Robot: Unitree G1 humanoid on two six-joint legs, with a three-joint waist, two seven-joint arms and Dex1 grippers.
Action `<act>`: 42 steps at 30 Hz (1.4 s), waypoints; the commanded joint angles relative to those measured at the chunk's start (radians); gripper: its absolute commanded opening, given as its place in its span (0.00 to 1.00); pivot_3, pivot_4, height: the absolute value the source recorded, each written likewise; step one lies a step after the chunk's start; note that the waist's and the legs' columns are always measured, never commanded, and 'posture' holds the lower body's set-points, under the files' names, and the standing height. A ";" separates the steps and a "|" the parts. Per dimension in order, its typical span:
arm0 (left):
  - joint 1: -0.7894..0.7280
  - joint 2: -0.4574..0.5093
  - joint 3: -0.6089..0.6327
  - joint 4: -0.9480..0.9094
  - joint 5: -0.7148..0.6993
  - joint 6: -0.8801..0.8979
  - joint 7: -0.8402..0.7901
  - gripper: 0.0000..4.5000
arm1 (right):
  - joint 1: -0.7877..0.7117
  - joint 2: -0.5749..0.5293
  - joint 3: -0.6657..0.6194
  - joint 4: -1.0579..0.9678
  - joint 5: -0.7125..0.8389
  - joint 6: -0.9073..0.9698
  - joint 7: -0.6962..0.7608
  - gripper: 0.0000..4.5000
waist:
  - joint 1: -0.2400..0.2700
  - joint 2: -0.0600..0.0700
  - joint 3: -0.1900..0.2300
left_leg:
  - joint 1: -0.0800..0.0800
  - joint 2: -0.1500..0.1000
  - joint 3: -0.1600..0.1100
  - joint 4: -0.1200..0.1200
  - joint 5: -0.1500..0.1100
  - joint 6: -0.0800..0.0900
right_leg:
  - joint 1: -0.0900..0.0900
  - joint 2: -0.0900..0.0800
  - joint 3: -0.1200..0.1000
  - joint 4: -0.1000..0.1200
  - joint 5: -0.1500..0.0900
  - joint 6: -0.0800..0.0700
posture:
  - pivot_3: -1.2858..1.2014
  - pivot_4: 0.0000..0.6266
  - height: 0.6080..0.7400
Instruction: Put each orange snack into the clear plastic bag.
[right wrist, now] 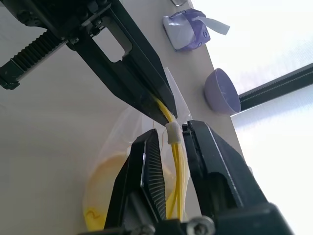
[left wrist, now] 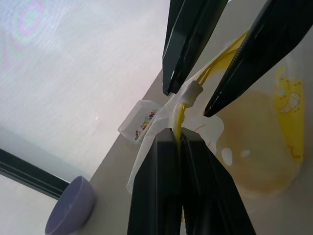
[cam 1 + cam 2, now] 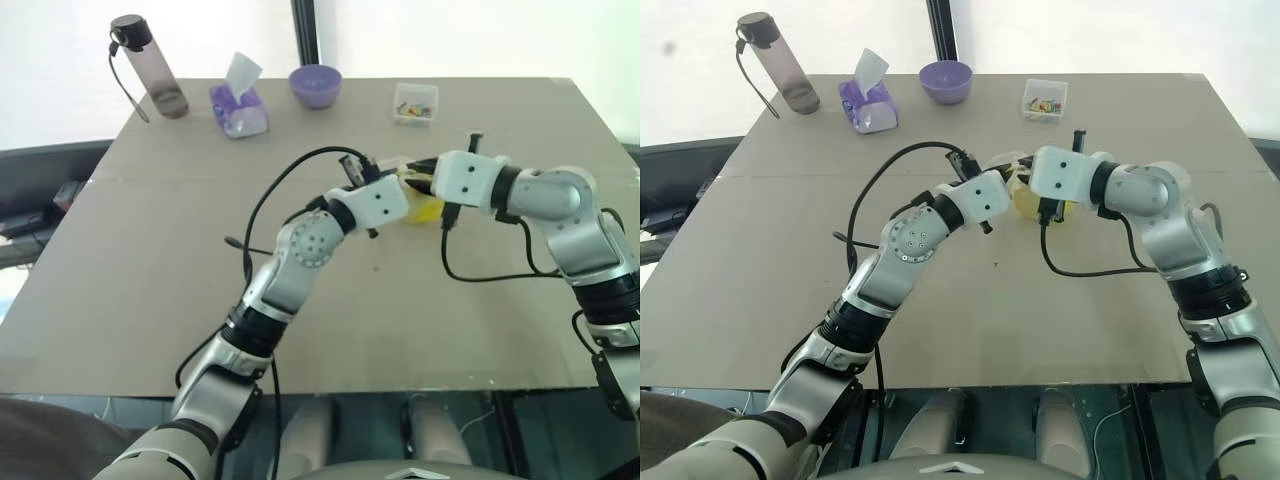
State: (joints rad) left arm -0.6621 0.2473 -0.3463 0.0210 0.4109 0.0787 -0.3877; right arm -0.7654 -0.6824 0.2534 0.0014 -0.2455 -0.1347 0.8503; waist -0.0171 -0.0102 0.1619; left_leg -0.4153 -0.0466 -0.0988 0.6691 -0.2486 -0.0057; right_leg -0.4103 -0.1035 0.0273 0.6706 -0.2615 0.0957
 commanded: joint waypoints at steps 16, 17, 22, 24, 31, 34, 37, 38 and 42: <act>-0.003 -0.005 0.002 -0.023 0.003 -0.019 0.011 0.00 | -0.016 -0.008 -0.040 -0.037 0.008 0.005 -0.017 0.00 | 0.000 0.000 0.000 | 0.000 0.000 0.000 0.000 0.000 0.000 | 0.000 0.000 0.000 0.000 0.000 0.000 | 0.52 0.24 1.00; -0.001 -0.005 0.002 -0.024 0.003 -0.018 0.011 0.00 | -0.015 -0.008 -0.040 -0.037 0.007 0.005 -0.018 0.00 | 0.000 0.000 0.000 | 0.000 0.000 0.000 0.000 0.000 0.000 | 0.000 0.000 0.000 0.000 0.000 0.000 | 0.52 0.24 1.00; 0.000 -0.004 0.003 -0.023 0.003 -0.017 0.011 0.00 | -0.015 -0.009 -0.039 -0.029 0.000 0.004 -0.023 0.00 | 0.000 0.000 0.000 | 0.000 0.000 0.000 0.000 0.000 0.000 | 0.000 0.000 0.000 0.000 0.000 0.000 | 0.52 0.24 1.00; 0.003 -0.002 0.006 -0.021 0.008 -0.006 0.014 0.00 | -0.014 -0.013 -0.041 -0.024 -0.004 0.004 -0.026 0.00 | 0.000 0.000 0.000 | 0.000 0.000 0.000 0.000 0.000 0.000 | 0.000 0.000 0.000 0.000 0.000 0.000 | 0.52 0.24 1.00; 0.007 0.024 0.085 0.054 0.049 0.155 0.106 0.00 | 0.000 -0.025 -0.052 -0.008 -0.023 0.010 -0.045 0.00 | -0.001 0.000 0.000 | 0.000 0.000 0.000 0.000 0.000 0.000 | 0.000 0.000 0.000 0.000 0.000 0.000 | 0.52 0.24 1.00; 0.005 0.036 0.090 0.061 0.048 0.180 0.123 0.00 | 0.010 -0.029 -0.055 -0.005 -0.027 0.016 -0.053 0.00 | -0.001 0.000 0.000 | 0.000 0.000 0.000 0.000 0.000 0.000 | 0.000 0.000 0.000 0.000 0.000 0.000 | 0.52 0.24 1.00; 0.009 0.042 0.080 0.058 0.045 0.196 0.132 0.00 | 0.018 -0.031 -0.065 -0.002 -0.028 0.041 -0.062 0.00 | 0.000 0.000 0.000 | 0.000 0.000 0.000 0.000 0.000 0.000 | 0.000 0.000 0.000 0.000 0.000 0.000 | 0.52 0.24 1.00; 0.011 0.044 0.077 0.057 0.046 0.201 0.135 0.00 | 0.019 -0.034 -0.070 0.001 -0.033 0.061 -0.068 0.00 | 0.000 0.000 0.000 | 0.000 0.000 0.000 0.000 0.000 0.000 | 0.000 0.000 0.000 0.000 0.000 0.000 | 0.52 0.24 1.00; 0.014 0.047 0.071 0.053 0.042 0.215 0.144 0.00 | 0.018 -0.078 -0.082 0.039 -0.085 0.117 -0.100 0.00 | 0.001 0.000 0.000 | 0.000 0.000 0.000 0.000 0.000 0.000 | 0.000 0.000 0.000 0.000 0.000 0.000 | 0.52 0.24 1.00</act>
State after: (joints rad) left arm -0.6624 0.2625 -0.3405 0.0582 0.4300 0.2537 -0.2797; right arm -0.7415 -0.7151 0.2547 0.0254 -0.3019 -0.0492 0.7814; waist -0.0161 -0.0102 0.1619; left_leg -0.4153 -0.0466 -0.0988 0.6691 -0.2486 -0.0057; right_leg -0.4103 -0.1035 0.0273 0.6709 -0.2615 0.0957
